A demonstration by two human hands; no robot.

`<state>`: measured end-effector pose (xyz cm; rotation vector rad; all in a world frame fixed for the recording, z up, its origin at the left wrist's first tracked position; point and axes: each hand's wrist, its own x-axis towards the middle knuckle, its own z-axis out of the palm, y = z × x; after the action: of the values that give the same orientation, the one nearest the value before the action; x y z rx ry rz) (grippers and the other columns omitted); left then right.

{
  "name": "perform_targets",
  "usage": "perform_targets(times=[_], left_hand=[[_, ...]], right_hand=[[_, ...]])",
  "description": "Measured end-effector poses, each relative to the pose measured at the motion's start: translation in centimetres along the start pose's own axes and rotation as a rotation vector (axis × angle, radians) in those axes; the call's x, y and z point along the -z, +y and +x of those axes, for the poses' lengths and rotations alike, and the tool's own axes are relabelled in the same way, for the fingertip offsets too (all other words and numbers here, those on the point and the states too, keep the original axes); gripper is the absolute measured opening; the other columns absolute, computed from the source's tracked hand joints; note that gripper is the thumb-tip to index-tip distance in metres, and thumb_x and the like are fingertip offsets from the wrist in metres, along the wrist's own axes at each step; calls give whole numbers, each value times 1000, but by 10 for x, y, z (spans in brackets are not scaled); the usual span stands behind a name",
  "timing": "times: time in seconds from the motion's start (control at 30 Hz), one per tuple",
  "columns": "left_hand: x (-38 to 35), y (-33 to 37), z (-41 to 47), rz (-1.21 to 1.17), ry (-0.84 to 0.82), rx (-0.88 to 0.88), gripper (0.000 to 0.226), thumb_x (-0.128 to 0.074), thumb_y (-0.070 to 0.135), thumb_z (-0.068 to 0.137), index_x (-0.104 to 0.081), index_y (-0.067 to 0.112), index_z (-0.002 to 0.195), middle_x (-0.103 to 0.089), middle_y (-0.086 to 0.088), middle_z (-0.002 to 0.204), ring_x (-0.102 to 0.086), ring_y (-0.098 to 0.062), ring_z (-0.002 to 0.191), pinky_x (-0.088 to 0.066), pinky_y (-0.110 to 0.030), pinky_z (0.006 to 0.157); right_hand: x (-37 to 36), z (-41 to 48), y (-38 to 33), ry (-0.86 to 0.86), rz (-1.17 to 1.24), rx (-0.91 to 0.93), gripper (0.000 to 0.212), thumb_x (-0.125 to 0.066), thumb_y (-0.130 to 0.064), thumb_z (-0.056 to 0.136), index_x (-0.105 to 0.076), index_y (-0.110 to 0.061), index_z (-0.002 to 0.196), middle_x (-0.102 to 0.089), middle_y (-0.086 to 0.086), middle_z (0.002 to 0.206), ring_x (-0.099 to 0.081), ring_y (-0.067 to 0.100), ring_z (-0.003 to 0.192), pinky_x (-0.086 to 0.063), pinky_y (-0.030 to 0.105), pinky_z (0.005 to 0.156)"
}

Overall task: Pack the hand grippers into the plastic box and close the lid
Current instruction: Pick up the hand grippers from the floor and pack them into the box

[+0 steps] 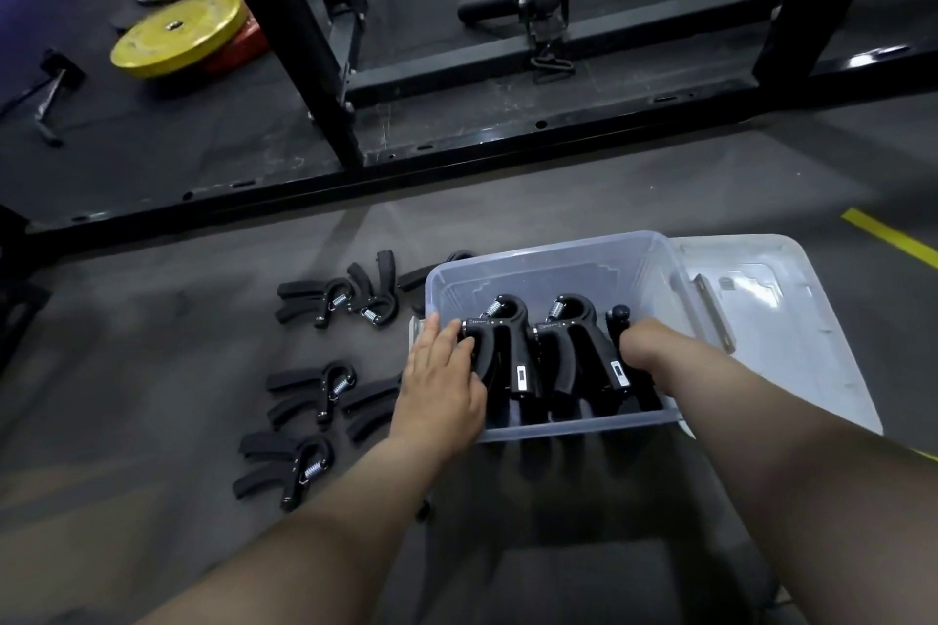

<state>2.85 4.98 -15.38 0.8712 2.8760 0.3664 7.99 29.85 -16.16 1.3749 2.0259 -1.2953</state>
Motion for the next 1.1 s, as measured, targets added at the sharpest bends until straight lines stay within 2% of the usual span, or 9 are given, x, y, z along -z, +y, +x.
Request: perform_targets(times=[0.1,0.33,0.47,0.57,0.63,0.7,0.87,1.0,1.1], left_hand=[[-2,-1,0,1,-4,19,51,-40,26,95,-41,16,145,-20,1,160,7,-18,150,-7,-34,120],[-4,0,0,-35,1,26,61,-26,34,88,-41,16,145,-21,3,160,10,-15,150,-11,-34,119],[-7,1,1,-17,58,-4,67,-21,35,83,-50,10,138,-34,-4,154,1,-23,151,-4,-35,121],[-9,0,4,2,61,-36,58,-32,28,83,-56,4,129,-44,-11,147,-3,-32,150,-4,-43,122],[-9,-1,4,-18,27,-24,52,-38,24,85,-53,3,130,-39,-12,150,3,-32,150,-6,-45,122],[-6,-1,3,-54,-1,-15,50,-43,21,87,-50,2,132,-34,-12,153,7,-31,150,-3,-44,122],[-1,-3,4,-122,-92,18,50,-43,17,89,-44,5,138,-22,-8,158,16,-24,148,-4,-43,122],[1,-3,4,-153,-122,32,51,-43,18,88,-43,7,138,-19,-6,159,17,-22,148,-3,-42,122],[3,-4,1,-204,-97,24,48,-44,15,89,-45,6,137,-17,-6,161,11,-20,149,-5,-39,122]], right_hand=[[-7,14,4,20,20,-1,26,-45,-5,91,-62,7,108,-65,23,106,-64,38,99,-52,48,91],[-7,11,3,-43,140,-31,21,-43,-7,91,-61,2,97,-66,24,95,-68,37,85,-57,49,77],[-3,5,4,-82,177,-56,22,-44,-6,93,-61,4,101,-66,22,82,-65,32,65,-55,37,58],[-5,2,7,-130,191,-52,17,-46,-2,93,-62,3,94,-62,17,64,-59,26,53,-50,29,49],[-10,3,10,-148,243,-65,18,-47,-4,93,-62,3,97,-64,18,66,-61,28,54,-55,35,50],[-15,11,14,-169,269,-90,26,-46,-6,92,-61,4,111,-66,23,82,-65,33,64,-58,50,63],[-9,-4,15,-244,206,-33,22,-48,-13,96,-60,-2,82,-63,14,53,-60,24,39,-52,28,44],[-9,-5,17,-263,216,-18,26,-51,-30,95,-61,-10,82,-63,13,70,-63,25,50,-51,29,51],[-12,3,17,-179,213,-24,35,-54,-45,92,-65,-11,91,-65,18,87,-66,32,76,-52,39,71]])
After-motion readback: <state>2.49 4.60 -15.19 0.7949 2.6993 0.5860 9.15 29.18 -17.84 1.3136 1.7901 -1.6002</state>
